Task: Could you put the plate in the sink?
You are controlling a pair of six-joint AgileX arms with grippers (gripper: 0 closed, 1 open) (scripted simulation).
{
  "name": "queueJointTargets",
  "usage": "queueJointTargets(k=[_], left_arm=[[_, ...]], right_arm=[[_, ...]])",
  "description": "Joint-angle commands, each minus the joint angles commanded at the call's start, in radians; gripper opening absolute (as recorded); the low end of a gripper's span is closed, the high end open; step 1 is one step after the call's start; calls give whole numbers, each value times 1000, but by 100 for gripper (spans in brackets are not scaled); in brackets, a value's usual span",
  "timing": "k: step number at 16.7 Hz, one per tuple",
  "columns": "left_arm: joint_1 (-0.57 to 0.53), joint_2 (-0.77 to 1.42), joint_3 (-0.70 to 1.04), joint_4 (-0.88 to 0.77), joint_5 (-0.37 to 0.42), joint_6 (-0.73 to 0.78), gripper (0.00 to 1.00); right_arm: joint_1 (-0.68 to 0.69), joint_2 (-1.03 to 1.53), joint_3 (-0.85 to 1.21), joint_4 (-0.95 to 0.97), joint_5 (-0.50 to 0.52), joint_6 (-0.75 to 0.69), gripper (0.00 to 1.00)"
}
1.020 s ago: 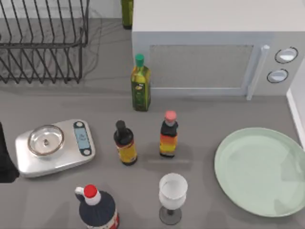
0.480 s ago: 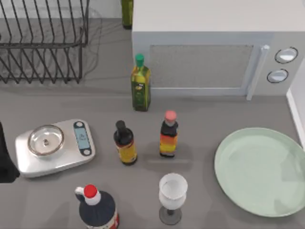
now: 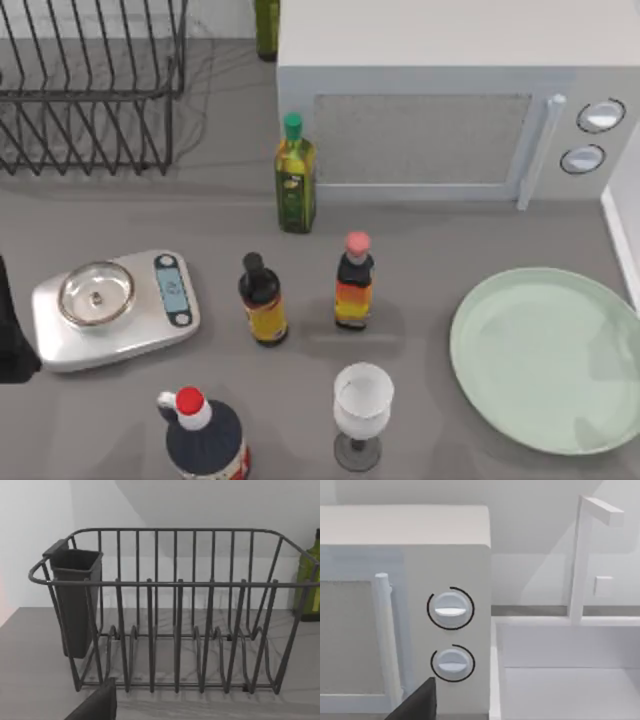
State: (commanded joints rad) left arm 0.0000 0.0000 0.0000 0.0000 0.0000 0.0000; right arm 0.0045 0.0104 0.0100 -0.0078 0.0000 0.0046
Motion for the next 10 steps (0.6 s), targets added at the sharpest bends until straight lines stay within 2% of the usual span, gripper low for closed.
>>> queueJointTargets(k=[5,10], left_arm=[[0,0,0,0,0,0,100],[0,0,0,0,0,0,100]], right_arm=[[83,211,183,-143,0,85,100],[229,643,508,-398,0,235,100]])
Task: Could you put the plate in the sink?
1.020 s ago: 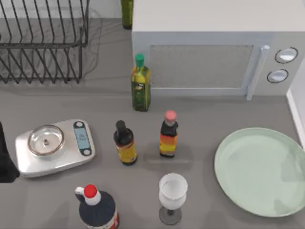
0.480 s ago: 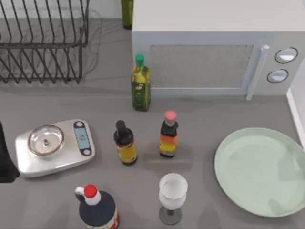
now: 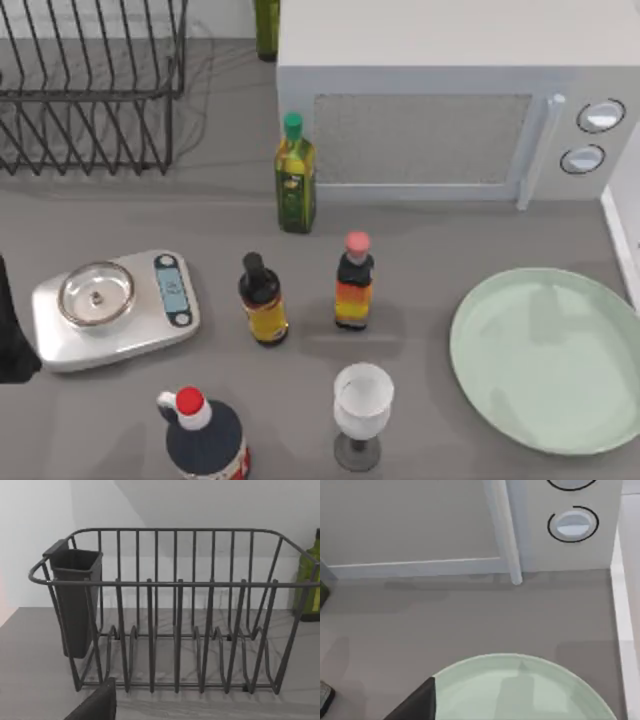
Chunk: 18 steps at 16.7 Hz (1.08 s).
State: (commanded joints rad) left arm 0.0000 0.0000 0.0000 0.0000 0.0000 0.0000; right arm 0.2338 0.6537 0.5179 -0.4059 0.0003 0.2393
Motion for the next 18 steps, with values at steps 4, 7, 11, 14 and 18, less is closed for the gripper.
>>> queueJointTargets(k=[4,7,11,14,18], left_arm=[[0,0,0,0,0,0,100],[0,0,0,0,0,0,100],[0,0,0,0,0,0,100],[0,0,0,0,0,0,100],[0,0,0,0,0,0,100]], right_arm=[[133,416,295,-231,0,136,100],[227,715,505,-394,0,232,100],[328,1033,729,-569,0,335,100],[374,1174,832,-650,0,383,100],[390,1218,866,-676,0,399,100]])
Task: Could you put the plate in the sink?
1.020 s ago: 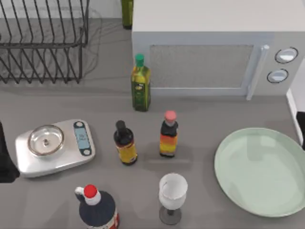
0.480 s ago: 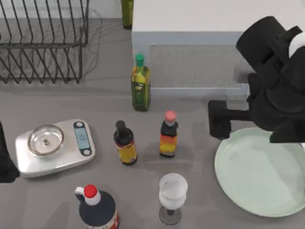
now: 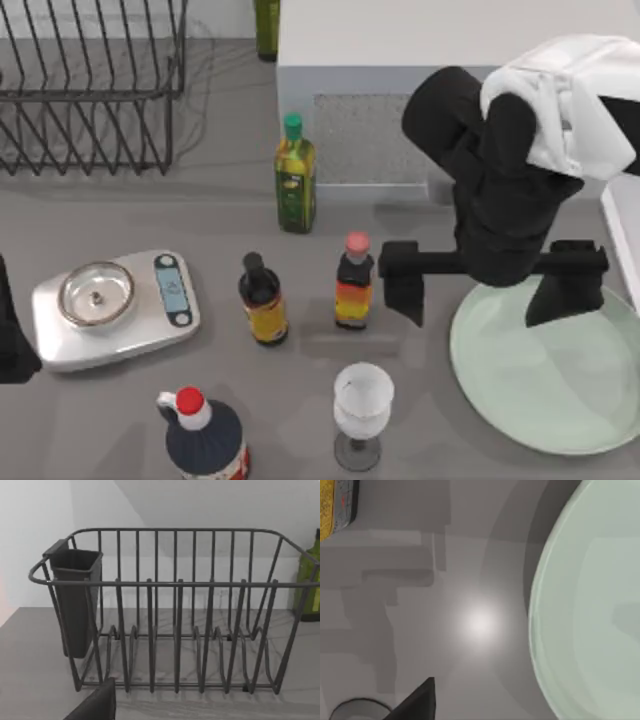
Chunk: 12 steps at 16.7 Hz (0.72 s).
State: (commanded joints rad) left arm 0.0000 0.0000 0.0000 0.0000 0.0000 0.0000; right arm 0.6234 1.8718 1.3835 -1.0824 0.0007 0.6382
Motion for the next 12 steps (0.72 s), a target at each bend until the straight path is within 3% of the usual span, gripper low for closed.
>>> queueJointTargets(k=[5,12], left_arm=[[0,0,0,0,0,0,100],[0,0,0,0,0,0,100]], right_arm=[[-8,5,-19,18,-8,8,100],[-12,121,-190,254,-51,54,100]])
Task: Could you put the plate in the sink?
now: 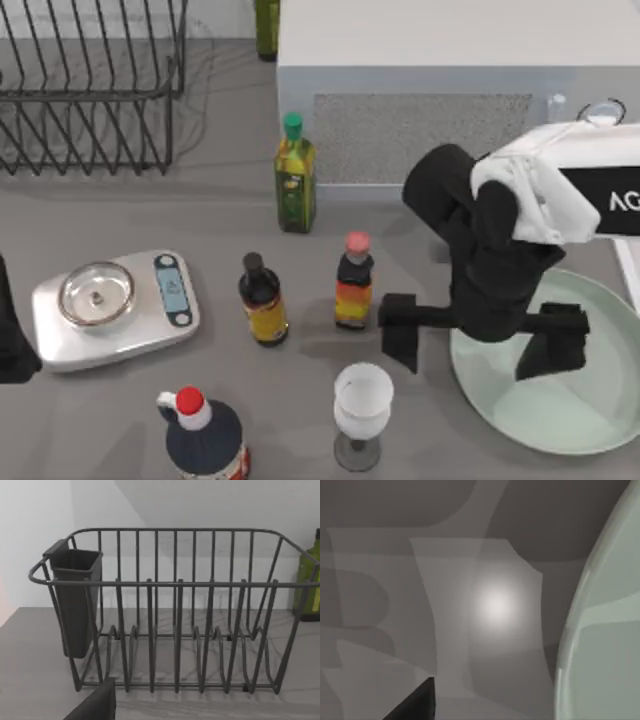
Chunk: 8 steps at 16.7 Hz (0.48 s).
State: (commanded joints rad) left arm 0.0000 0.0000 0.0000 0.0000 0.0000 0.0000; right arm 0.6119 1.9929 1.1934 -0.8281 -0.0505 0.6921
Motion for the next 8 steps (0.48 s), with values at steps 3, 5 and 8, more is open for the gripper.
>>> queueJointTargets(k=[3,5,8], left_arm=[[0,0,0,0,0,0,100],[0,0,0,0,0,0,100],[0,0,0,0,0,0,100]], right_arm=[[11,35,-26,97,34,-32,100],[14,43,-22,122,52,-49,100],[14,43,-22,122,52,-49,100]])
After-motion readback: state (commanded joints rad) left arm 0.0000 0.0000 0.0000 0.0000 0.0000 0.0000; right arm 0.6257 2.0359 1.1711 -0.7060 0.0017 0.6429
